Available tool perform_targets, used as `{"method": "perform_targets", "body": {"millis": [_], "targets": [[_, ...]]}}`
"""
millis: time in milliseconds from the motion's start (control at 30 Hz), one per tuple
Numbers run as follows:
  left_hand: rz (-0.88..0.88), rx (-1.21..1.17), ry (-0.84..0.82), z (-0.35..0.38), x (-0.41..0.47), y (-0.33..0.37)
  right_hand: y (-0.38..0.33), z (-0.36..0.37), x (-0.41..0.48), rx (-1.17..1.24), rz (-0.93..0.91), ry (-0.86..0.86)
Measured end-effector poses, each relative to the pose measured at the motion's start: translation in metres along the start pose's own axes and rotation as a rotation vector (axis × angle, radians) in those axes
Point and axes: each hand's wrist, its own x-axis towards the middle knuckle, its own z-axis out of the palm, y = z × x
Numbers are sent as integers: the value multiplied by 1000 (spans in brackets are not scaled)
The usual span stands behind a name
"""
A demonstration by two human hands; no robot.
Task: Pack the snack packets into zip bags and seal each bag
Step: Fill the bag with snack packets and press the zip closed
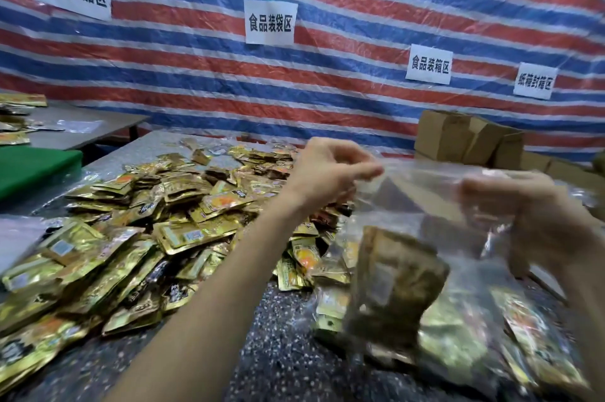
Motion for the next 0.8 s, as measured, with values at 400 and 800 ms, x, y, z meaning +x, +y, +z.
{"method": "perform_targets", "body": {"millis": [400, 800], "targets": [[-243, 427, -128, -14, -56, -68, 134, -23, 98, -433, 120, 609], [-442, 517, 88, -92, -128, -95, 128, 44, 82, -947, -408, 790]]}}
